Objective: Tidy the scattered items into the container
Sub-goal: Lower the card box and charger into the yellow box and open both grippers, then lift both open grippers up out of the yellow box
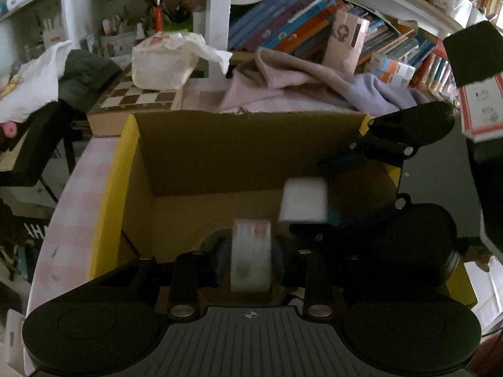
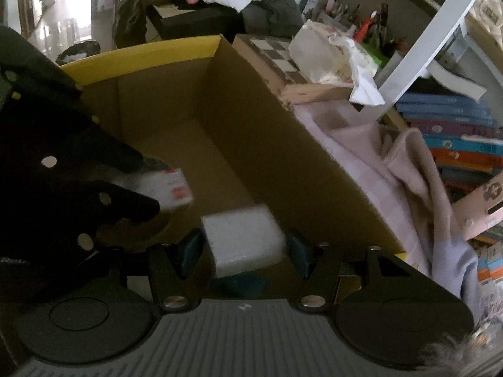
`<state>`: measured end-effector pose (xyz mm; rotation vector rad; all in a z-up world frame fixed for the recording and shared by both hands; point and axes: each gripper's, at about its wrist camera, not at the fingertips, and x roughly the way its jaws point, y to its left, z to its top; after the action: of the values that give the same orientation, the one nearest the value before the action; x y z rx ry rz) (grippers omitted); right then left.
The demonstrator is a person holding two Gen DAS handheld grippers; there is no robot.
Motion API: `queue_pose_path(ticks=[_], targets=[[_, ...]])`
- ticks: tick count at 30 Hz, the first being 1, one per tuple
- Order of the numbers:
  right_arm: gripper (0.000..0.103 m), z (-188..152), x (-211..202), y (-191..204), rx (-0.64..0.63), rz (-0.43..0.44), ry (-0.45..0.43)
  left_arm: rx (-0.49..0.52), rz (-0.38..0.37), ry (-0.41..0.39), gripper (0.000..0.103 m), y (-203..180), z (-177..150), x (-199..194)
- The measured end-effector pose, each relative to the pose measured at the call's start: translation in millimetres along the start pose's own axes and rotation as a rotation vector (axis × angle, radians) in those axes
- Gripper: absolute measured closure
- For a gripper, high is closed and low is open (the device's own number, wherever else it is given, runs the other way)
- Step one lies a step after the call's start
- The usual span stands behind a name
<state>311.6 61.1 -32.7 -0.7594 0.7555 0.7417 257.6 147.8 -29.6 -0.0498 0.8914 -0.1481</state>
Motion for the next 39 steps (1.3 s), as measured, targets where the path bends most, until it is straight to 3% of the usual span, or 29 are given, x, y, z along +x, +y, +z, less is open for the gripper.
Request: queue_pose_path(ticks=[4, 8, 19, 31, 39], targets=[[0.031, -1.3, -5.4, 0.5, -0.007, -0.034, -0.021, -0.01, 0.016, -0.027, 0.055, 1.7, -0.2, -7.0], [0.03, -6.0, -20.1, -2.7, 0.031, -0.041, -0.057, -0.033, 0.001, -0.08, 0.037, 2.4, -1.4, -22.9], [0.028, -25.2, -90.3, 2.7, 0.141, -0.125, -0.211, -0.031, -0.005, -0.208, 0.024, -20.6, -11.3, -75.4], [0.029, -77.3, -188.1, 22.4, 0.33, -0.241, -0.383, -0.017, 0.006, -0.357, 0.015, -58.3, -54.0, -156.0], [0.029, -115.7, -241.4, 44.6, 0.491, -0.31, -0.482, -0.041, 0.043, -0.441, 0.014, -70.2, -91.2, -200.8]])
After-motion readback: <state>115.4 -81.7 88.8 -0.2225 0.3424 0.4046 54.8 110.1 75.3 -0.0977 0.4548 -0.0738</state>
